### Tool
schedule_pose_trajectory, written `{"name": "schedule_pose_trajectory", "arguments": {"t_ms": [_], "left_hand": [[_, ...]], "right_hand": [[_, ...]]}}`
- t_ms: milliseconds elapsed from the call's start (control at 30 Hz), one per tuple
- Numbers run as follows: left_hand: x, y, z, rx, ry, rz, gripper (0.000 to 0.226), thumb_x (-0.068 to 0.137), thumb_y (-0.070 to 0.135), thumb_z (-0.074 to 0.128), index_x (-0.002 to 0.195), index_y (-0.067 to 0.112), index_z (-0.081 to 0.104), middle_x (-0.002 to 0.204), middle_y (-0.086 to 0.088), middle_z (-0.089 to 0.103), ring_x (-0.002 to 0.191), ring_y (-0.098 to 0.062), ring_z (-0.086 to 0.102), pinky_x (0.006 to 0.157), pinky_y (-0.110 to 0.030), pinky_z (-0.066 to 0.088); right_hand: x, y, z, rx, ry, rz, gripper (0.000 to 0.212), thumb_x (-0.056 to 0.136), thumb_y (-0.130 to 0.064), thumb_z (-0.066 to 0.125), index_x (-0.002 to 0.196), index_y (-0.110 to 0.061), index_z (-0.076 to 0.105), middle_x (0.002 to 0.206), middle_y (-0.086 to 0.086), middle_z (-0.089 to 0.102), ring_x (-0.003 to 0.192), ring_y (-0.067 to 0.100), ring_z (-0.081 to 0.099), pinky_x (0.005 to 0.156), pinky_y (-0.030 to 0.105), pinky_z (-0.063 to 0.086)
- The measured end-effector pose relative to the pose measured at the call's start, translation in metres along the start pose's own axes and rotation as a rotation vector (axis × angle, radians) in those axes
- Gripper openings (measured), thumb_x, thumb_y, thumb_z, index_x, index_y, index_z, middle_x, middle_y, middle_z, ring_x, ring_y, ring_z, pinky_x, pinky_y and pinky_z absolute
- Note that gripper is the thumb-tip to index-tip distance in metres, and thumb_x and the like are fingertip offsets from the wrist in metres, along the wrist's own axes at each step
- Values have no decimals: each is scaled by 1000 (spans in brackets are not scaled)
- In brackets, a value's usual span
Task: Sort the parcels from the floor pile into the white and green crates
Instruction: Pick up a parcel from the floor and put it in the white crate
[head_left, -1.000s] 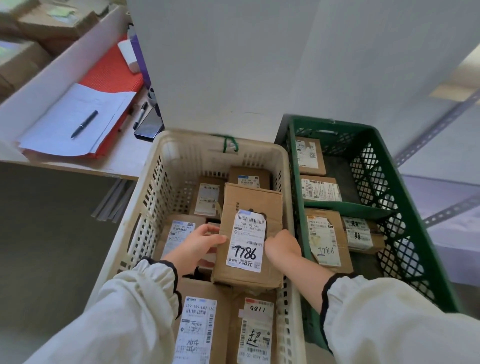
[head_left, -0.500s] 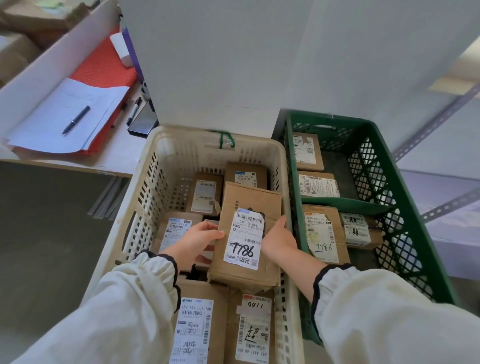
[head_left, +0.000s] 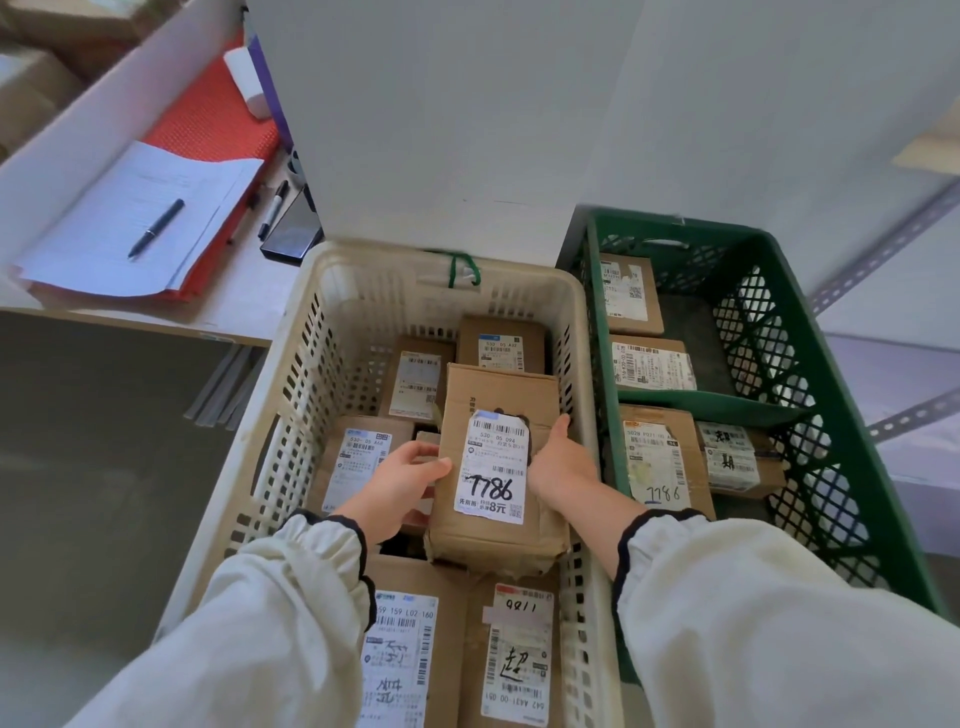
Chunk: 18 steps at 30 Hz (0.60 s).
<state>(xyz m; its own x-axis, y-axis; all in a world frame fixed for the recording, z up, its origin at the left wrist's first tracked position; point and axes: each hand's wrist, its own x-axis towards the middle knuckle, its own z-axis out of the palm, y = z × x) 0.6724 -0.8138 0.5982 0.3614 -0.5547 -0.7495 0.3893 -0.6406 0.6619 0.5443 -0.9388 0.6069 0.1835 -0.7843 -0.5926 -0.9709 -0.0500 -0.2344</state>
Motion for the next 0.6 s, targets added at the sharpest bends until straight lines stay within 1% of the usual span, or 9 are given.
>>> {"name": "schedule_pose_trajectory", "arguments": {"t_ms": [33, 133, 267, 333, 400, 433, 500, 533, 600], "left_hand": [[1, 1, 1, 1, 1, 4, 18, 93, 20, 58, 111, 19, 54, 107, -6, 66, 96, -25, 65, 62, -38, 55], [4, 0, 5, 5, 7, 13, 21, 92, 18, 60, 112, 18, 55, 107, -6, 66, 99, -25, 64, 71, -45, 58], [4, -2, 5, 5, 10, 6, 27, 91, 19, 61, 117, 17, 54, 108, -5, 66, 100, -24, 64, 80, -50, 56], [4, 0, 1, -7, 0, -15, 30, 91, 20, 62, 119, 16, 53, 109, -6, 65, 101, -24, 63, 82, -51, 55], [0, 5, -3, 33, -21, -39, 34, 90, 23, 62, 122, 17, 52, 110, -6, 66, 102, -25, 63, 84, -53, 53], [-2, 9, -5, 82, -26, -42, 38, 90, 27, 62, 125, 18, 51, 112, -5, 65, 103, -25, 63, 86, -54, 52], [-11, 23, -8, 166, -11, -31, 48, 90, 32, 62, 133, 18, 46, 121, -4, 59, 107, -25, 58, 86, -50, 51], [-16, 33, -9, 183, 5, -15, 53, 90, 34, 62, 136, 17, 42, 125, -5, 55, 108, -25, 56, 87, -49, 50], [-31, 55, -14, 189, 21, 39, 57, 91, 34, 61, 139, 14, 39, 130, -7, 52, 106, -23, 55, 92, -50, 47]], "right_hand": [[1, 1, 1, 6, 2, -5, 76, 96, -13, 40, 152, -18, -11, 101, 8, 63, 64, 15, 52, 46, 25, 39], [5, 5, 2, 15, 11, 7, 76, 96, -12, 41, 152, -18, -10, 106, 10, 62, 75, 18, 56, 56, 27, 45], [4, 7, 7, 25, 14, -11, 77, 96, -13, 42, 151, -18, -11, 98, 7, 64, 66, 14, 53, 44, 24, 36], [5, 7, 3, 29, -5, -14, 76, 96, -15, 42, 152, -18, -10, 104, 9, 64, 67, 15, 53, 44, 25, 36], [2, 3, -7, 10, -43, -19, 74, 96, -17, 43, 152, -17, -6, 121, 13, 58, 85, 21, 59, 56, 30, 47], [-1, 0, -14, -10, -56, -24, 73, 96, -18, 44, 153, -14, -1, 131, 15, 52, 100, 26, 59, 71, 33, 52], [-7, -8, -31, -30, -31, -33, 66, 94, -15, 48, 151, -10, 14, 139, 16, 45, 120, 31, 52, 93, 37, 50], [-12, -12, -41, -16, -3, -39, 62, 93, -13, 50, 148, -8, 23, 138, 16, 46, 121, 31, 51, 96, 37, 49], [-23, -23, -62, 12, 41, -84, 53, 91, -8, 53, 140, -5, 35, 132, 16, 50, 118, 31, 53, 90, 33, 49]]}}
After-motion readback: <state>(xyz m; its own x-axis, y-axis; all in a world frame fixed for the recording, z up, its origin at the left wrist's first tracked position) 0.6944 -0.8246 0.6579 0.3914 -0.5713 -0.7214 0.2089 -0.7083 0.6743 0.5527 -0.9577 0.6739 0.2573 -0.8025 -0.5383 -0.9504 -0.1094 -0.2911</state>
